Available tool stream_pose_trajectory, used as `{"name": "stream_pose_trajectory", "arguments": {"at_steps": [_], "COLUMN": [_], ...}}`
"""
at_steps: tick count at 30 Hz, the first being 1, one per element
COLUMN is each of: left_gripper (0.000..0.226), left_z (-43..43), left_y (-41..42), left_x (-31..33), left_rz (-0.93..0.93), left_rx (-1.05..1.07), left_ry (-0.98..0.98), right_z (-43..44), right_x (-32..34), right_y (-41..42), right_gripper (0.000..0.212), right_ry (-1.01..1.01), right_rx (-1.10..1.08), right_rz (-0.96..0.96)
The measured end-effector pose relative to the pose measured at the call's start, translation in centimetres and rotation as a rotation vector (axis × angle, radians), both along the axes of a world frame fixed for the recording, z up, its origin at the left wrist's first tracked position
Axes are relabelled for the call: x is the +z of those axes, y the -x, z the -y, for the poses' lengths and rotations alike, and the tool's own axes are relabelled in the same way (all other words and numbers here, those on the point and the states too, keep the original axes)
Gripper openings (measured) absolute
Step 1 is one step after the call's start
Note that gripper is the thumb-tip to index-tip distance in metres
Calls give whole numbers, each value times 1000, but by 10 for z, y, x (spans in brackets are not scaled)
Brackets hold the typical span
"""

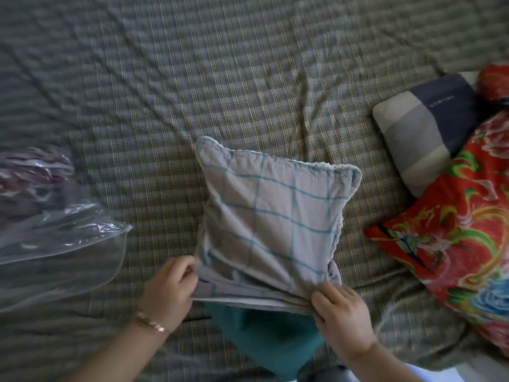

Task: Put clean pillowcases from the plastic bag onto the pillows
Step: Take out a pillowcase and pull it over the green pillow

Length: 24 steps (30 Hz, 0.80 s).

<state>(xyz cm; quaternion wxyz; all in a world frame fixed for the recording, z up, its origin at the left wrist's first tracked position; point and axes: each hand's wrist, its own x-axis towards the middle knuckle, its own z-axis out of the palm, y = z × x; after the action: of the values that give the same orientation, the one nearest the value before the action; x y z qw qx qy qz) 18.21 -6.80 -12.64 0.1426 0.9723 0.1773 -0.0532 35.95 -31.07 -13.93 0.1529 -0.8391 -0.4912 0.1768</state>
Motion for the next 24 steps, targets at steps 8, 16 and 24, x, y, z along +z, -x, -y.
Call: {"name": "stream_pose_trajectory", "arguments": {"at_steps": [8,16,24], "left_gripper": [14,61,42], "left_z": [61,-45,-35], "left_y": [13,-99,-119], "left_x": [-13,-22,-63], "left_rz": [-874,-417,-528], "left_rx": [103,893,819], "left_ry": [507,665,765], "right_z": [-2,-71,-111], "right_x": [18,52,-1], "right_y": [20,78,94], "right_gripper": [8,98,87], "right_ry": [662,933,943], "right_rx": [11,-384,-465], "right_rz": [-151,-654,-376]}}
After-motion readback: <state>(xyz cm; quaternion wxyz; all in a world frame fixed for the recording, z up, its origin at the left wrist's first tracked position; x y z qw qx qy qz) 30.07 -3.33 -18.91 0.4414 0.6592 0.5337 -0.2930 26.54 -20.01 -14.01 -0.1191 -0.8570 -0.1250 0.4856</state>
